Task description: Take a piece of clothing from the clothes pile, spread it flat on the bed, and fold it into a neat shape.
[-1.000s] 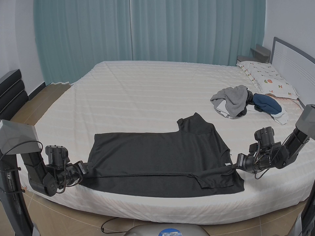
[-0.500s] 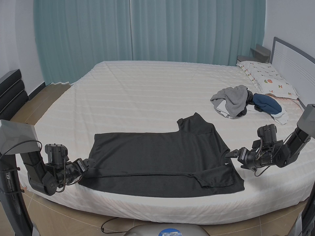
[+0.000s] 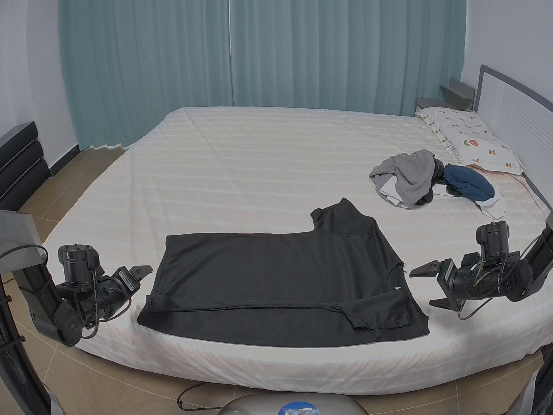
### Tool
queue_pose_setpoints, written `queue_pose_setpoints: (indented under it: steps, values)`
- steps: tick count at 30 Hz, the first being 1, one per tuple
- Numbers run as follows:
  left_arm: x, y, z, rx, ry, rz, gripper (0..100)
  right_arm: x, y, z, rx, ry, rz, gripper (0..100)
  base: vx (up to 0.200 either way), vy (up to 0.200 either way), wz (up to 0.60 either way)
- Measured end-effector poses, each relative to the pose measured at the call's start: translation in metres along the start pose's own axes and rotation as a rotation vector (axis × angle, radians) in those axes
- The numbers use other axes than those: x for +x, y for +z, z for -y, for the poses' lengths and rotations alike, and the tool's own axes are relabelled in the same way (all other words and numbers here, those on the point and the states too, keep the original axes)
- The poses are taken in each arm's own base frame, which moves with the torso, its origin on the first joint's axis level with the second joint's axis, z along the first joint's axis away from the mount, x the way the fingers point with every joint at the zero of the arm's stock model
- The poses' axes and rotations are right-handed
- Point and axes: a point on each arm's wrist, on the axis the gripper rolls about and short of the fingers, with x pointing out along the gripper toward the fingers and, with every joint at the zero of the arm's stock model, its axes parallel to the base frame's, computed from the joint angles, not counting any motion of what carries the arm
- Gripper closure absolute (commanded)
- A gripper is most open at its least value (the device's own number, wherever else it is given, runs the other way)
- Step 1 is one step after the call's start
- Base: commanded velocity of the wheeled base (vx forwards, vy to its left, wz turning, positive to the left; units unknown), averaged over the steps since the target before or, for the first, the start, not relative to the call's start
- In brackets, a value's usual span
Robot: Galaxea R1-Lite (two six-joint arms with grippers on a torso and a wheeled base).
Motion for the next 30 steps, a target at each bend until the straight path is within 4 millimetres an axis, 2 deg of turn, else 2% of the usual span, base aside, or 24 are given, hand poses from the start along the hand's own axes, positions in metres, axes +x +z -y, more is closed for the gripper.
queue_pose_setpoints:
  steps: [6, 30]
  values:
    - [-0.0028, 0.0014, 0.0015, -0.018, -0.037, -0.021, 0, -0.0035, -0.0062, 0.0042, -0.009, 0.025, 0.017, 0, 0.000, 0.200, 0.00]
    - [0.0007, 0.0017, 0.0009, -0.063, -0.038, -0.026, 0, -0.0056, -0.0104, 0.0065, -0.005, 0.017, 0.008, 0, 0.000, 0.000, 0.00]
